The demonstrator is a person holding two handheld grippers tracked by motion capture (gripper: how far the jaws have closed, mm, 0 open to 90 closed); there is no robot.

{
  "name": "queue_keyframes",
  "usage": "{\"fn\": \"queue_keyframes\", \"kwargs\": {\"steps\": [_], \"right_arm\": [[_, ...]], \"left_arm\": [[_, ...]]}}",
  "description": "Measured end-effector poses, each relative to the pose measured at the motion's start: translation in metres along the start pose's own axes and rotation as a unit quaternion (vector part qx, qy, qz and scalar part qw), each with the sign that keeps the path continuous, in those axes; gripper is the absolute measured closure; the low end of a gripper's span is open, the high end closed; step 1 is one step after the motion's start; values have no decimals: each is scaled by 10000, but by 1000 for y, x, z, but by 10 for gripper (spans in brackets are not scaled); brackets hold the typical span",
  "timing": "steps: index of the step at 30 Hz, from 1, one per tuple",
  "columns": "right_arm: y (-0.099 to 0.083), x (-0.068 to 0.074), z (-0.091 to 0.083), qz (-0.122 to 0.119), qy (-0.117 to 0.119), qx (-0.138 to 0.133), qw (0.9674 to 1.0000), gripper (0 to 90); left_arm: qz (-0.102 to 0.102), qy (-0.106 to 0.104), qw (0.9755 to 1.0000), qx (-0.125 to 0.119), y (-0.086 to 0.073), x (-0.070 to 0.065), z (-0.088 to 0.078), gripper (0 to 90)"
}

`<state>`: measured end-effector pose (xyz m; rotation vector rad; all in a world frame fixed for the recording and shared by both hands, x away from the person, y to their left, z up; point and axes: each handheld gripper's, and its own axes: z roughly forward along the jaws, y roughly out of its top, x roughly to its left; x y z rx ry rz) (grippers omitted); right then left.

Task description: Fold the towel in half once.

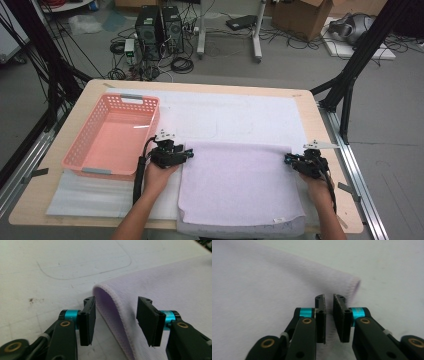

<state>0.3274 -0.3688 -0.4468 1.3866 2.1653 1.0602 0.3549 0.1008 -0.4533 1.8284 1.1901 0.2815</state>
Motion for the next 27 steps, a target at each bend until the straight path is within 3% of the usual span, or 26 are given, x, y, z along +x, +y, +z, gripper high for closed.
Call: {"fn": "queue_keyframes", "kwargs": {"steps": [2, 3, 4, 7, 10, 11, 12, 13, 14, 16, 18, 20, 22, 24, 27], "right_arm": [[0, -2, -2, 104, -158, -43, 9998, 802], [0, -2, -3, 121, -285, -55, 9995, 709], [-1, -2, -5, 134, -442, -13, 9989, 674], [-6, -6, -8, 406, -53, -109, 9991, 592], [-6, -1, -4, 236, 27, -38, 9997, 482], [-5, 1, -2, 180, 29, -28, 9998, 476], [-4, 3, -1, 78, -15, -10, 10000, 478], [-3, 6, 0, -52, -102, 49, 9999, 490], [-2, 9, 1, -171, -144, 100, 9997, 532], [1, 12, 2, -259, -32, 185, 9995, 645], [3, 12, 2, -141, 230, 262, 9993, 798], [2, 11, 1, -60, 317, 260, 9991, 823], [2, 10, 0, -110, 352, 232, 9991, 833], [4, 10, -3, -222, 315, 38, 9993, 836], [9, 7, -10, -167, 280, -322, 9989, 837]], "left_arm": [[19, 40, 10000, 0, 3, -1, 4, 497], [53, 86, 9999, -5, 3, -2, 5, 501], [102, 111, 9999, -6, 3, -3, 5, 503], [230, 131, 9996, 32, 2, -5, 5, 521], [267, 156, 9995, 46, 2, -6, 6, 635], [388, 26, 9992, 91, 2, -8, 7, 730], [615, 31, 9980, 145, 2, -13, 8, 823], [773, 93, 9968, 159, 2, -16, 9, 829], [790, 99, 9967, 164, 2, -16, 9, 833], [628, 12, 9979, 162, 2, -13, 8, 838], [529, 29, 9985, 148, 2, -13, 8, 846], [471, 82, 9987, 147, 3, -14, 8, 852], [451, 81, 9989, -56, 5, -13, 5, 856], [452, 56, 9986, -285, 13, -13, 1, 857], [663, 35, 9970, -403, 30, -12, -3, 857]]}}
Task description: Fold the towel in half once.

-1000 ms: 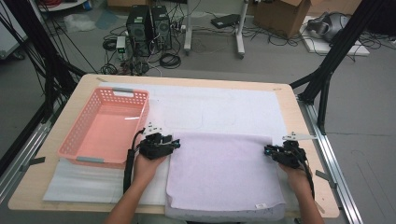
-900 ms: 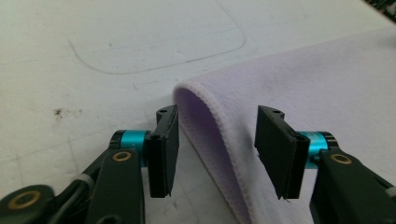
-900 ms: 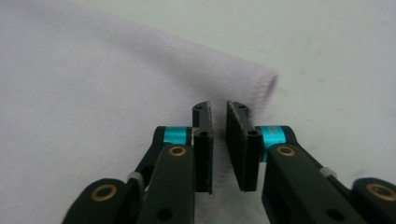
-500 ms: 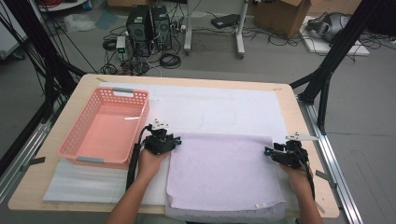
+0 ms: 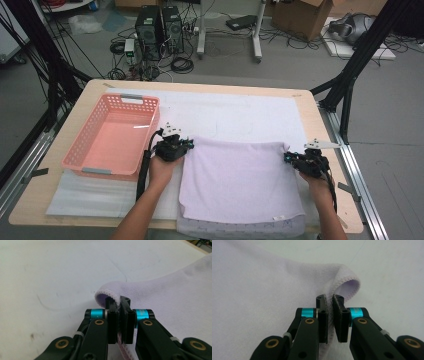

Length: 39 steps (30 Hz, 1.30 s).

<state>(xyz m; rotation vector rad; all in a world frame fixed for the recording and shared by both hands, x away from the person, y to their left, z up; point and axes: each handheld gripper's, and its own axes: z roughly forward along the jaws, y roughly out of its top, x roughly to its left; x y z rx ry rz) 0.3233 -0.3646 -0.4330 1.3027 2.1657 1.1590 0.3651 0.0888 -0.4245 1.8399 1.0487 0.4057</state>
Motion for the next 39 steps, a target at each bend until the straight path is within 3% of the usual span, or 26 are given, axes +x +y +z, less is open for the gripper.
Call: {"fn": "queue_keyframes", "kwargs": {"steps": [5, 7, 10, 12, 15, 18, 22, 26, 28, 31, 33, 36, 38, 39], "right_arm": [[15, -7, 0, -105, -211, -335, 9992, 835], [25, -11, 2, -133, -251, -386, 9989, 835], [41, -16, 8, -228, -341, -393, 9984, 833], [50, -20, 15, -317, -413, -348, 9980, 833], [60, -28, 25, -214, -431, -341, 9983, 834], [69, -35, 32, -83, -453, -355, 9983, 833], [79, -40, 39, 6, -473, -530, 9975, 834], [89, -44, 44, 124, -509, -612, 9967, 832], [91, -43, 47, 146, -548, -590, 9966, 813], [90, -40, 52, 270, -412, -543, 9973, 667], [89, -39, 53, 216, -386, -419, 9981, 626], [87, -36, 49, 231, -358, -403, 9983, 604], [86, -33, 45, 187, -308, -363, 9987, 596], [85, -32, 43, 155, -290, -329, 9989, 590]], "left_arm": [[-93, 132, 9997, -210, 25, 13, 5, 857], [-109, 174, 9994, -281, 32, 18, 10, 857], [-37, 224, 9996, -184, 43, 26, 18, 857], [-210, 211, 9993, -215, 50, 34, 23, 857], [-251, 260, 9989, -285, 64, 40, 30, 857], [-161, 332, 9990, -252, 76, 44, 35, 857], [-238, 386, 9983, -370, 86, 49, 37, 856], [-282, 400, 9982, -332, 85, 52, 38, 855], [-475, 347, 9979, -283, 81, 53, 39, 830], [-613, 194, 9979, -118, 72, 53, 41, 715], [-609, 178, 9977, -249, 63, 49, 39, 661], [-555, 84, 9981, -265, 50, 44, 36, 647], [-525, -20, 9986, -95, 43, 40, 34, 635], [-463, -31, 9988, -171, 39, 37, 33, 607]]}}
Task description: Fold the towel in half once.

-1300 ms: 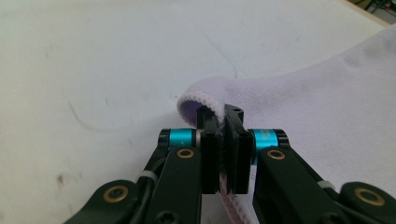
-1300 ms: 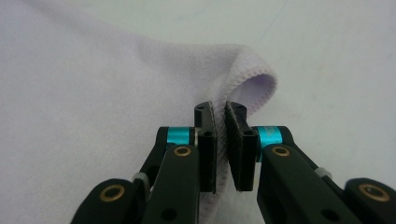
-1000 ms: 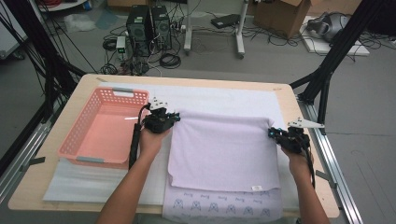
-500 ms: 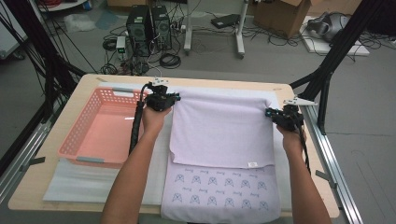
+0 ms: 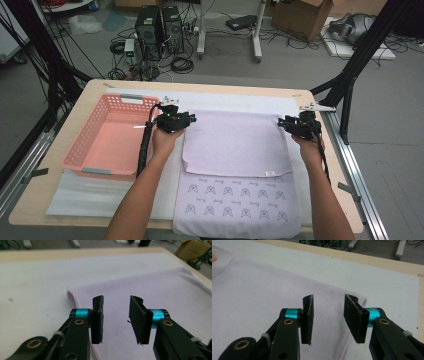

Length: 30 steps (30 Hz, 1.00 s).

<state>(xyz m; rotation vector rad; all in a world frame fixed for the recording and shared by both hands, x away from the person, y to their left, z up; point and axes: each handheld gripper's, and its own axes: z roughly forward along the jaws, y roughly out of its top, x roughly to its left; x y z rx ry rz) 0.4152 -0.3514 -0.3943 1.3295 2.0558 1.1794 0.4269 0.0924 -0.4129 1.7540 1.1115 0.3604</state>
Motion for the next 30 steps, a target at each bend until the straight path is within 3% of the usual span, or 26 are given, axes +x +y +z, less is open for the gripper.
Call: {"fn": "queue_keyframes", "kwargs": {"steps": [1, 5, 8, 11, 14, 20, 26, 30], "right_arm": [[-1, 1, -2, -7, 18, 24, 10000, 585], [-10, 4, -14, -8, 67, 131, 9999, 580], [-17, 8, -23, 49, 113, 365, 9993, 568], [-27, 15, -33, -36, 183, 404, 9990, 579], [-39, 21, -43, -45, 265, 488, 9984, 592], [-73, 36, -66, 57, 403, 437, 9982, 603], [-105, 49, -78, 41, 128, 611, 9980, 610], [-116, 57, -81, 36, 7, 771, 9970, 662]], "left_arm": [[73, 25, 9999, -119, -4, -3, -3, 613], [123, -26, 9997, -203, -14, -9, -14, 580], [25, -101, 9995, -282, -22, -13, -24, 558], [80, -162, 9998, -116, -29, -19, -33, 519], [101, -198, 9996, -193, -41, -28, -45, 511], [43, -215, 9995, 208, -66, -37, -57, 486], [-96, -160, 9984, 529, -92, -43, -66, 478], [-62, -88, 9981, 604, -100, -48, -73, 614]]}}
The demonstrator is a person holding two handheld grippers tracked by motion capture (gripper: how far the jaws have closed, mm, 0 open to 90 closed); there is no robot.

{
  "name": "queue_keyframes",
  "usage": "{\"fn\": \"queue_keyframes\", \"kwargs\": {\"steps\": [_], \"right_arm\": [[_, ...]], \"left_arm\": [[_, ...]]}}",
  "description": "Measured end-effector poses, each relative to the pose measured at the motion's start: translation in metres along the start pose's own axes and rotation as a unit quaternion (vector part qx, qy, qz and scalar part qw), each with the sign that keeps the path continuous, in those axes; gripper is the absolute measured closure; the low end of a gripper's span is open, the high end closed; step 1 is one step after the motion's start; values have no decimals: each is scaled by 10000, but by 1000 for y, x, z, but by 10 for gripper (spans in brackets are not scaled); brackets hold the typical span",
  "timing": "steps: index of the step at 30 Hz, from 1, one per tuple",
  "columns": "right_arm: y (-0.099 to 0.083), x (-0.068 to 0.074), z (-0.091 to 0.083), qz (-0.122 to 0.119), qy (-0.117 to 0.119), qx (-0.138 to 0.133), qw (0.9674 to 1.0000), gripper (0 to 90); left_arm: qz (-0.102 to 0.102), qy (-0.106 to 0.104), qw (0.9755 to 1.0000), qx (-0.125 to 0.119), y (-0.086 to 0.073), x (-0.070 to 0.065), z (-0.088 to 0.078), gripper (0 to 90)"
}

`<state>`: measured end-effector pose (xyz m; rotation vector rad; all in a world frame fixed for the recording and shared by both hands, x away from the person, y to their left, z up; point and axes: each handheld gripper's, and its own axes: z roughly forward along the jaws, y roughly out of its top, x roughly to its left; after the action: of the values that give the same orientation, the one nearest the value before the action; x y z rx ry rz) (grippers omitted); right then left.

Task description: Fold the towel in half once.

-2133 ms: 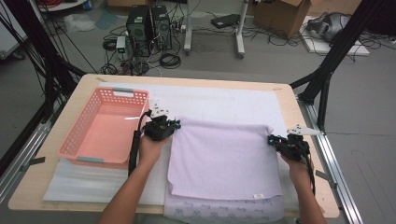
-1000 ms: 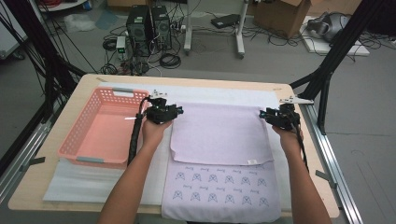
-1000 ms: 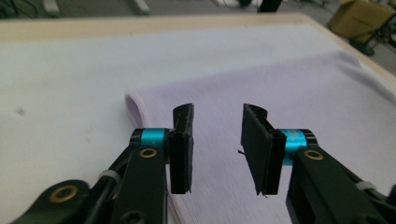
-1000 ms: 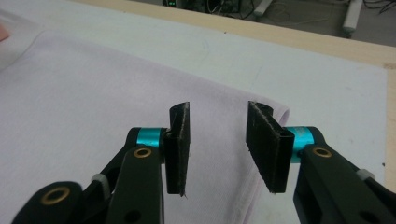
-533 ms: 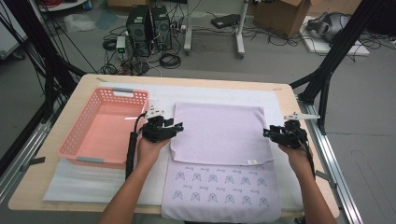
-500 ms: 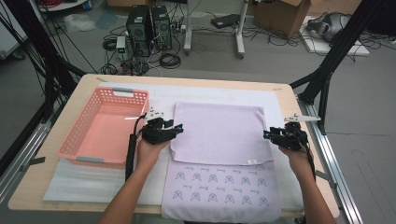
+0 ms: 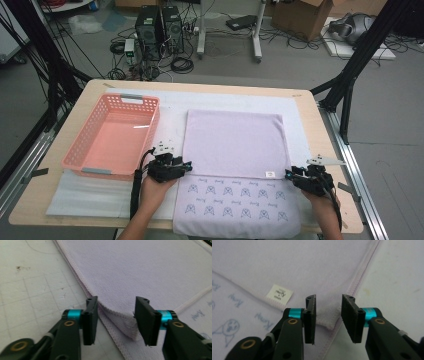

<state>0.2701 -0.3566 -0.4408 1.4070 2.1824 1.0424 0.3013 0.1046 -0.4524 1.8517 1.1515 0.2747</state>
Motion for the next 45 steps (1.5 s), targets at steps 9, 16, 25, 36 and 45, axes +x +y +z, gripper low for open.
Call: {"fn": "queue_keyframes", "kwargs": {"steps": [9, 16, 25, 36, 45], "right_arm": [[-14, 11, -4, -53, -411, -134, 9991, 828], [-14, 12, -4, -149, -447, -126, 9988, 857], [-13, 11, -14, -95, -322, -389, 9987, 863], [-14, 13, -17, -132, -316, -421, 9985, 858], [-15, 11, -15, -135, -310, -407, 9986, 861]], "left_arm": [[210, 27, 9998, -57, -8, -5, -8, 849], [95, -132, 9998, -137, -8, -1, -10, 861], [195, -166, 9986, -456, -11, -3, -16, 849], [-155, -306, 9990, -281, -7, 5, -15, 693], [-11, -166, 9998, -110, -9, 2, -13, 873]]}}
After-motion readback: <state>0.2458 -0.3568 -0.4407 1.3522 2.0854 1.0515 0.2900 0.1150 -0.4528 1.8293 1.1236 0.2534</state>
